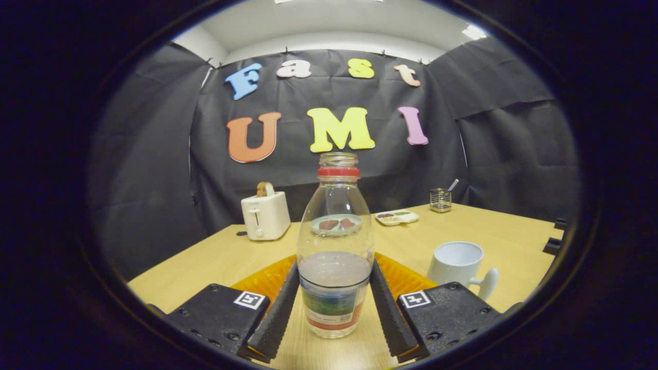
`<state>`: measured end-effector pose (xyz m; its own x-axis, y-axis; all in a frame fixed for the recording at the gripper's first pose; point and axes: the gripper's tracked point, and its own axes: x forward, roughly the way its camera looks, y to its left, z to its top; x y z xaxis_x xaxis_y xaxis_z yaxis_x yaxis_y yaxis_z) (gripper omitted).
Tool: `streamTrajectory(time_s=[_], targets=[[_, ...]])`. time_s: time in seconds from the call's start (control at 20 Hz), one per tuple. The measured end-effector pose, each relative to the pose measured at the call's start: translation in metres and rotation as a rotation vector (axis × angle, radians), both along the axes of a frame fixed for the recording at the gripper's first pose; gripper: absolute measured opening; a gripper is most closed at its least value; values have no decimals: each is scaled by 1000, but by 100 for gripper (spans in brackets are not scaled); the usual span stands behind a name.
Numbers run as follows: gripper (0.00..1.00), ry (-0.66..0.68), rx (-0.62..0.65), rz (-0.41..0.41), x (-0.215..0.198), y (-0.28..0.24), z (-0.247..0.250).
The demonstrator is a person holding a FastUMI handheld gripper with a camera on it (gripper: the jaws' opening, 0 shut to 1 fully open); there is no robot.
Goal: Take the bottle from table, then pour the juice into the cup, finally place the bottle on the coaster
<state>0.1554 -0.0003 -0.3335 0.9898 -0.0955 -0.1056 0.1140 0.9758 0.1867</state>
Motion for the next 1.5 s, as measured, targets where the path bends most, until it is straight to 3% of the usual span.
streamTrajectory(time_s=[0.75,1.15,1.35,1.5], targets=[[79,64,609,74,9,-11,26],[79,96,919,167,18,4,32],[78,58,1140,127,19,-11,40],[78,54,1215,120,16,-14,47]])
